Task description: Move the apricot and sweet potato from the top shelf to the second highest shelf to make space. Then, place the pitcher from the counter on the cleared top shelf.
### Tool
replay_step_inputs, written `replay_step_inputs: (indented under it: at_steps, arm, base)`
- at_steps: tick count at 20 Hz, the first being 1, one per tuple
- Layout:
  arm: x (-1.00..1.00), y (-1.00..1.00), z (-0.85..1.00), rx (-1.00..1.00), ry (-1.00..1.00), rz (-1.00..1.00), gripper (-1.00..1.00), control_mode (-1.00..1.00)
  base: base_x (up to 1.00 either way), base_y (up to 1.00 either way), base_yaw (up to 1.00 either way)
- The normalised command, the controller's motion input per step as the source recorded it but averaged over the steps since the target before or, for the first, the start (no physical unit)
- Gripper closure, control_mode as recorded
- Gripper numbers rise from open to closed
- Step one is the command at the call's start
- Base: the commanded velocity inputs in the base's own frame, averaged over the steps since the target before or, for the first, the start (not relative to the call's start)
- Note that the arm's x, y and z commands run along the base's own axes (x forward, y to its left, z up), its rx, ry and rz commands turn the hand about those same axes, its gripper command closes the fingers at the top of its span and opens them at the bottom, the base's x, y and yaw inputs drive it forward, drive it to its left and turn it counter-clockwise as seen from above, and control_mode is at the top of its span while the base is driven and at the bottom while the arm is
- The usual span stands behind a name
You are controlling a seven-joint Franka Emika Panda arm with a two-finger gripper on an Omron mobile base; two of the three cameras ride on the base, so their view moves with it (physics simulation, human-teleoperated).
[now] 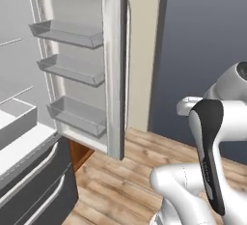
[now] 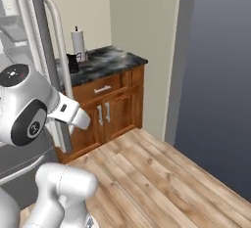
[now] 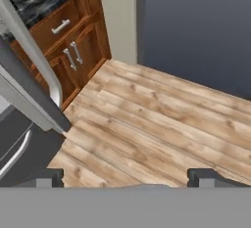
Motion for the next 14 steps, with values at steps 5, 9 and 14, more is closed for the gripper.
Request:
replay_step_inputs:
  at_steps: [5,9,14]
  arm:
    - [0.00,0.00,0.00,0.00,0.00,0.00,-1.00,1.00]
    - [0.00,0.00,0.00,0.00,0.00,0.00,-1.00,1.00]
    - [0.00,0.00,0.00,0.00,0.00,0.00,-1.00,1.00]
  base:
    - [0.64,-0.38,0.03]
    - [0.63,-0.39,0.19]
    - [0.63,-0.39,0.33]
